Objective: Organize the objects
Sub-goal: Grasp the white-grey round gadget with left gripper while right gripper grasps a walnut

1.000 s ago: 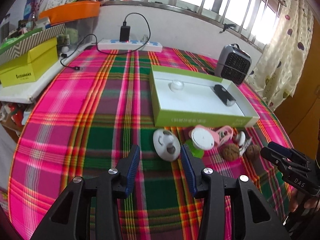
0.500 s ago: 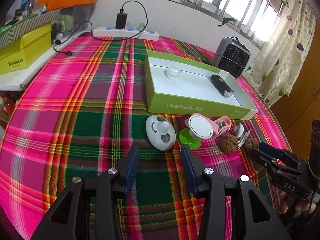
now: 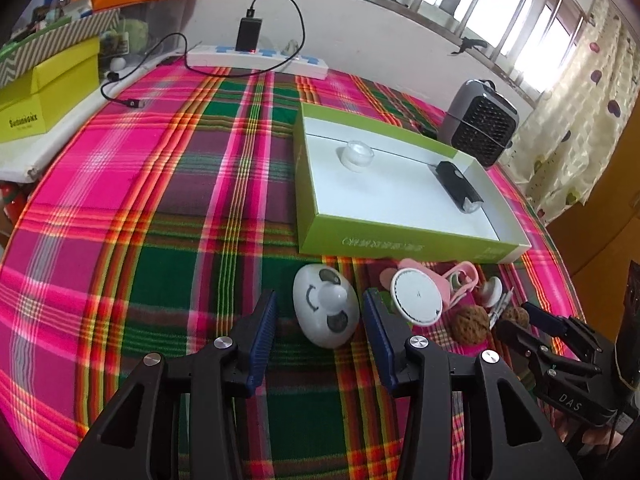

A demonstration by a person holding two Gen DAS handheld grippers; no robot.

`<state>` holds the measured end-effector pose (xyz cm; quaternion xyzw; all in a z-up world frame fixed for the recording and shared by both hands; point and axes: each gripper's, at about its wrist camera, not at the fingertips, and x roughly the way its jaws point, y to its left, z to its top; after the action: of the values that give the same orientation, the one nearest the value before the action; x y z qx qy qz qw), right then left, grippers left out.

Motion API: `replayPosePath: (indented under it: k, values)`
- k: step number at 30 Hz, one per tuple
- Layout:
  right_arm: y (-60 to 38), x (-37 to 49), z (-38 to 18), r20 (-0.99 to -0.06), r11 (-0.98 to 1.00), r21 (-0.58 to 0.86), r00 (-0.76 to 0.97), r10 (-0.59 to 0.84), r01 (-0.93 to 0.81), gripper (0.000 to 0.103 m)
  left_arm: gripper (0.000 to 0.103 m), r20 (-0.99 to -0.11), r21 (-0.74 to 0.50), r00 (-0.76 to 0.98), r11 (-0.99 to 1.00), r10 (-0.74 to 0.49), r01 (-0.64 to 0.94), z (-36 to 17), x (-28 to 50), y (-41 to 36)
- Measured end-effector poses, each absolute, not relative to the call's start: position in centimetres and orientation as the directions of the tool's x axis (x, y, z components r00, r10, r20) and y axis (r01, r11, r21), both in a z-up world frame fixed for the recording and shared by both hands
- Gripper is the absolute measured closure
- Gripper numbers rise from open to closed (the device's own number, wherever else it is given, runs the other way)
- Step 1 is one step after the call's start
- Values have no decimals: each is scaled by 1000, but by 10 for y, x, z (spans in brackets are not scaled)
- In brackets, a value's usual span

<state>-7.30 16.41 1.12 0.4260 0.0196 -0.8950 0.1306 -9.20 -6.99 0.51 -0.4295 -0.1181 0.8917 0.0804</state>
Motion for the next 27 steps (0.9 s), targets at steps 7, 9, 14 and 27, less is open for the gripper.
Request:
replayPosePath:
  k: [7, 9, 14, 27]
  values:
    - [164, -78, 11, -773, -971, 55, -606, -190, 235, 44, 61, -748, -266, -620, -963, 236, -45, 5, -95, -70]
    - [165, -78, 11, -773, -971, 57, -606, -191, 233, 44, 61, -746, -271, -622, -962, 238, -43, 5, -96, -72]
    - [163, -78, 11, -774, -971, 43, -607, -182, 237, 44, 65, -745, -272, -623, -961, 238, -42, 5, -95, -72]
    - [164, -76, 12, -769, -971, 48, -611, -186, 235, 65, 74, -740, -274, -623, -960, 252, -63, 6, -93, -68]
